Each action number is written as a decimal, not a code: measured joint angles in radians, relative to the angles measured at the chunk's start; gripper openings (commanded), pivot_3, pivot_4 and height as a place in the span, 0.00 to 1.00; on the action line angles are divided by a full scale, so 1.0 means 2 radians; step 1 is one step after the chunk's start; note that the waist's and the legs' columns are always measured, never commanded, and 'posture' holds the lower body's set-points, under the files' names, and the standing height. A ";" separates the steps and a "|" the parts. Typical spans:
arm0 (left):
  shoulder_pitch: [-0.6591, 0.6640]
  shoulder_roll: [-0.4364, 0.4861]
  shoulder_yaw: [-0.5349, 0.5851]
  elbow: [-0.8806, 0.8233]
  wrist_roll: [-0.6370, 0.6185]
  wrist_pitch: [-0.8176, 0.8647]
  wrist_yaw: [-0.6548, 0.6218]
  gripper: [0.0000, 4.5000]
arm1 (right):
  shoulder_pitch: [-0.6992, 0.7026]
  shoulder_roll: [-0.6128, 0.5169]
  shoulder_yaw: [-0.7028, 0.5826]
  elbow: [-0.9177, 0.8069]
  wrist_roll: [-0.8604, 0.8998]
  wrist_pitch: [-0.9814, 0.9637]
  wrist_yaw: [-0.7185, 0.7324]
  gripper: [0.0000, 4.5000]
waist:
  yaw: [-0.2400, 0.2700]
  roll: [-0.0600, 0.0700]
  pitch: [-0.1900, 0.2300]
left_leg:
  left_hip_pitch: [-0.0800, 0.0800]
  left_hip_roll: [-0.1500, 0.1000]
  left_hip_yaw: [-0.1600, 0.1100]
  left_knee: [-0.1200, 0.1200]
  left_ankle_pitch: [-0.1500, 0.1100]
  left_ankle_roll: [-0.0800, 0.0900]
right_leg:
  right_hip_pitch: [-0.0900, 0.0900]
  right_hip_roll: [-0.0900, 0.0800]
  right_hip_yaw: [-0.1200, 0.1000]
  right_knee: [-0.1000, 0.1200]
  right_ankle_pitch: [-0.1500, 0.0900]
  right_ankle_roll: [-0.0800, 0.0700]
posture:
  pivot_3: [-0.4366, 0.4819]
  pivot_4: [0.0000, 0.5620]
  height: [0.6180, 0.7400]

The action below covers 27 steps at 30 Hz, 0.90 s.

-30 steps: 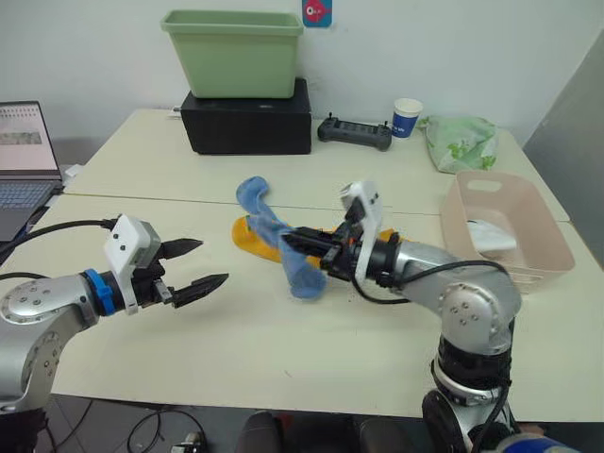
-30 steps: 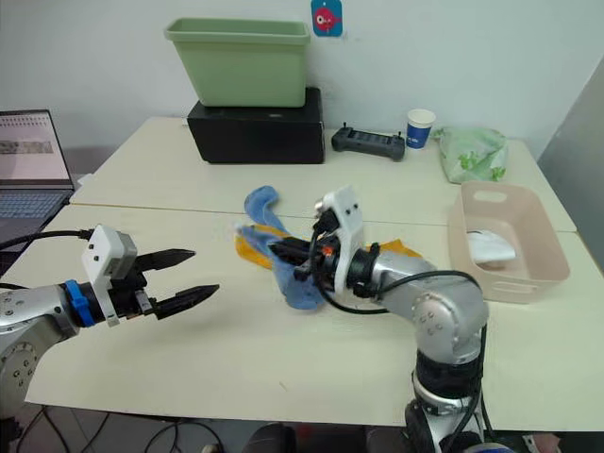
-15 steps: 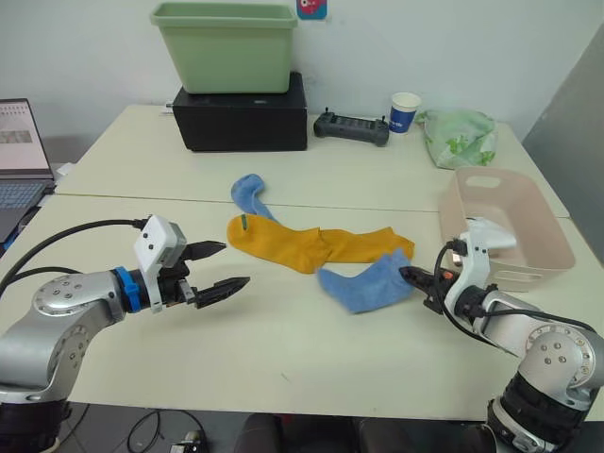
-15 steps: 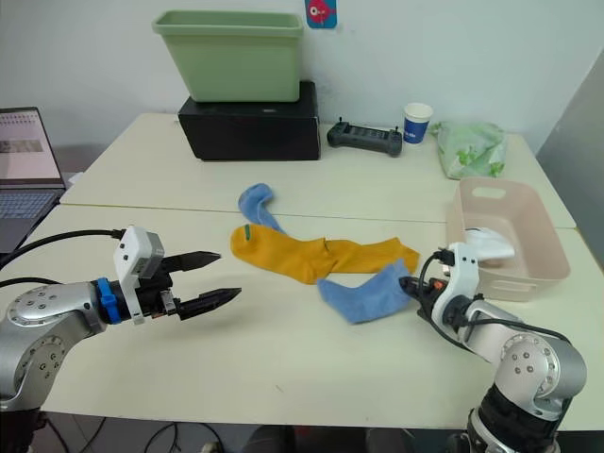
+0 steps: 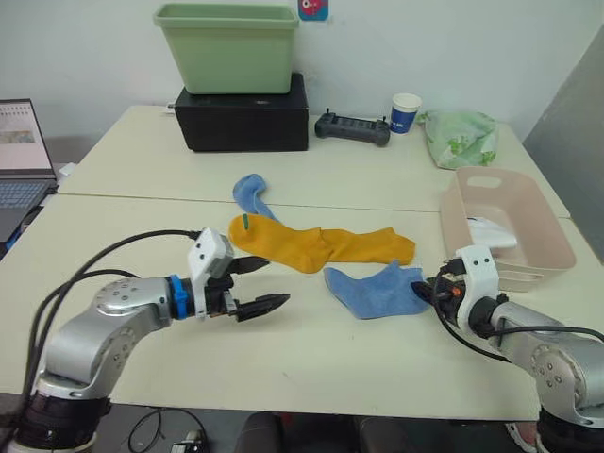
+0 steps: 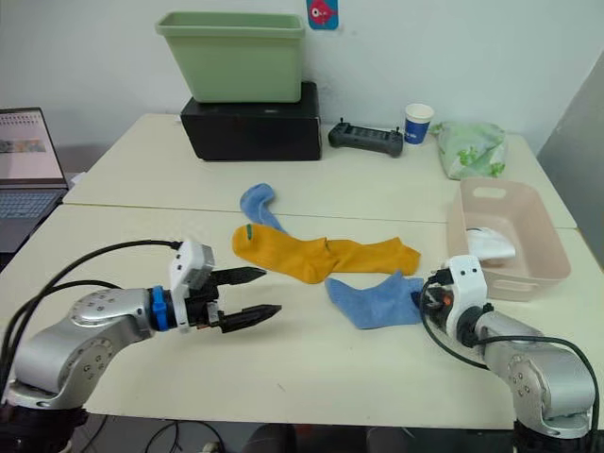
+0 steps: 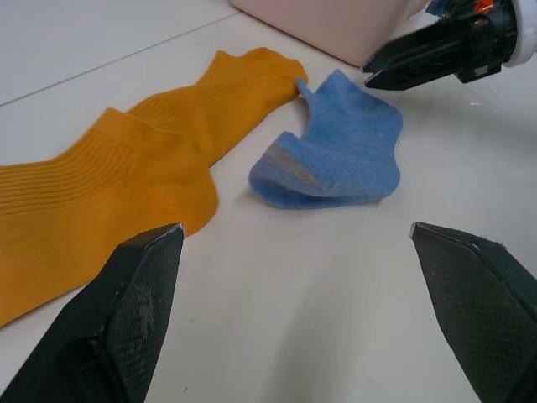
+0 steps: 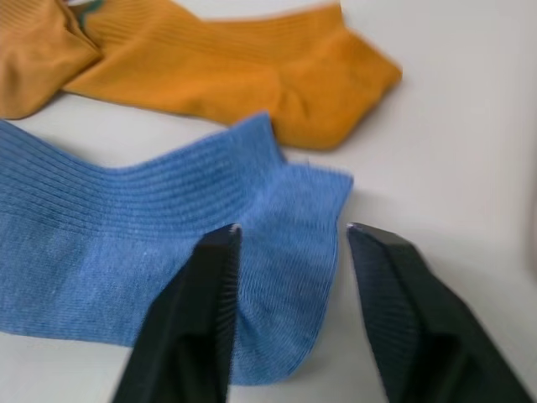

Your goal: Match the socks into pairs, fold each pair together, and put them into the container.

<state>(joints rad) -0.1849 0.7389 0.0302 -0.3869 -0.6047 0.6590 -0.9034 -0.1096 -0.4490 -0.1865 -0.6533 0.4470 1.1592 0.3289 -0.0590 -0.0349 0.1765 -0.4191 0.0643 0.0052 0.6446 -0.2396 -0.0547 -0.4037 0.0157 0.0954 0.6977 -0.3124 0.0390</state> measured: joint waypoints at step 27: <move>-0.197 -0.168 -0.151 0.315 0.153 -0.137 -0.114 0.57 | 0.121 -0.057 0.000 -0.046 0.053 -0.127 0.096 0.95 | 0.013 0.000 -0.001 | 0.000 -0.001 -0.001 0.001 0.000 0.001 | 0.002 0.001 0.000 0.000 0.002 -0.001 | 0.48 0.27 0.83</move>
<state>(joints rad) -0.5791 0.4022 -0.2716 0.2436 -0.2994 0.3857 -1.1319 0.1321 -0.5630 -0.1872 -0.7456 0.5529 0.9045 0.5201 -0.0329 -0.0344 0.1753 -0.4182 0.0632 0.0029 0.6472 -0.2389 -0.0536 -0.4003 0.0168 0.0948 0.6981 -0.3084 0.0380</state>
